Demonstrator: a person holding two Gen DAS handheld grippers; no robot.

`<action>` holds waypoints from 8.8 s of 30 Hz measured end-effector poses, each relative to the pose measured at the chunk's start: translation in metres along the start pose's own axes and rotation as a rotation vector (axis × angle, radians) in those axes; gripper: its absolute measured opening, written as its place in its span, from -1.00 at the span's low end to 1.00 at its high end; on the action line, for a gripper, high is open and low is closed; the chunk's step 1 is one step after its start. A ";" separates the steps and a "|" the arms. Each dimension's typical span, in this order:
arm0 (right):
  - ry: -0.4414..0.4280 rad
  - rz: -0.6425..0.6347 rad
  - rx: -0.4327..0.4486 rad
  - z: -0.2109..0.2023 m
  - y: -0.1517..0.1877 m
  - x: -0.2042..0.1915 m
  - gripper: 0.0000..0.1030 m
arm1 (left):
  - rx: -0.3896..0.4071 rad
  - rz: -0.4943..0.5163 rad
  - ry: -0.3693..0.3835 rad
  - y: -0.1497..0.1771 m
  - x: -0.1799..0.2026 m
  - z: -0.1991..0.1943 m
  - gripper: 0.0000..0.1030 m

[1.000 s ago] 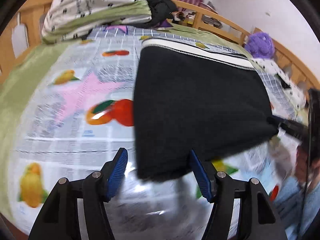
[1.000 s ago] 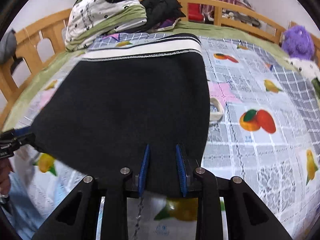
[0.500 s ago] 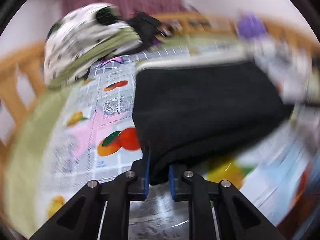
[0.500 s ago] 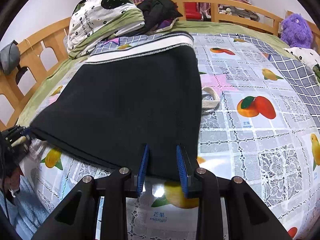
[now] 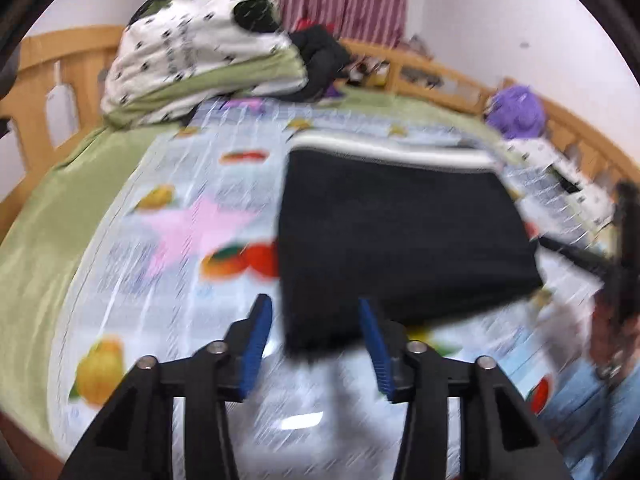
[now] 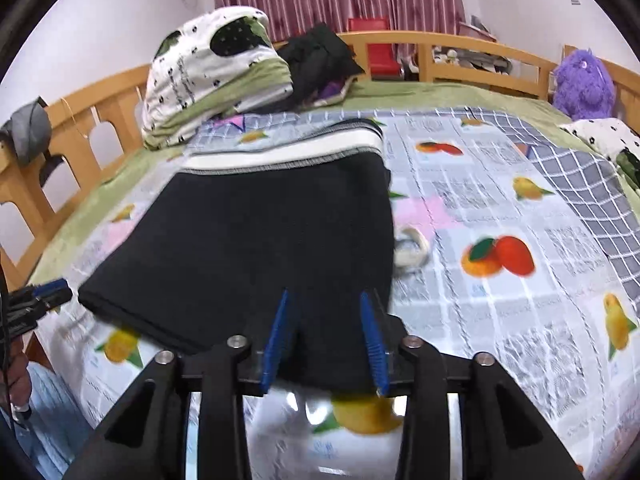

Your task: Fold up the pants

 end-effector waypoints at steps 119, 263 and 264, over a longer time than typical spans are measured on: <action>0.150 0.099 -0.110 0.169 -0.118 0.055 -0.76 | -0.132 -0.084 -0.063 -0.105 -0.023 0.216 0.50; -0.080 -0.198 -0.045 0.110 -0.036 -0.018 -0.47 | -0.116 0.142 0.115 -0.026 0.038 0.149 -0.14; -0.073 -0.231 -0.041 0.107 -0.030 -0.018 -0.47 | -0.085 0.175 0.104 -0.019 0.039 0.143 -0.13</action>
Point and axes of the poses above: each gripper's, at about its wrist camera, not at the fingertips, and z roughly the way its jaws point, x to its right, y to its underside, the point moved 1 cm from there along z, roughly the way its jaws point, and after that the axes turned 10 degrees about x, right-handed, at the moved point
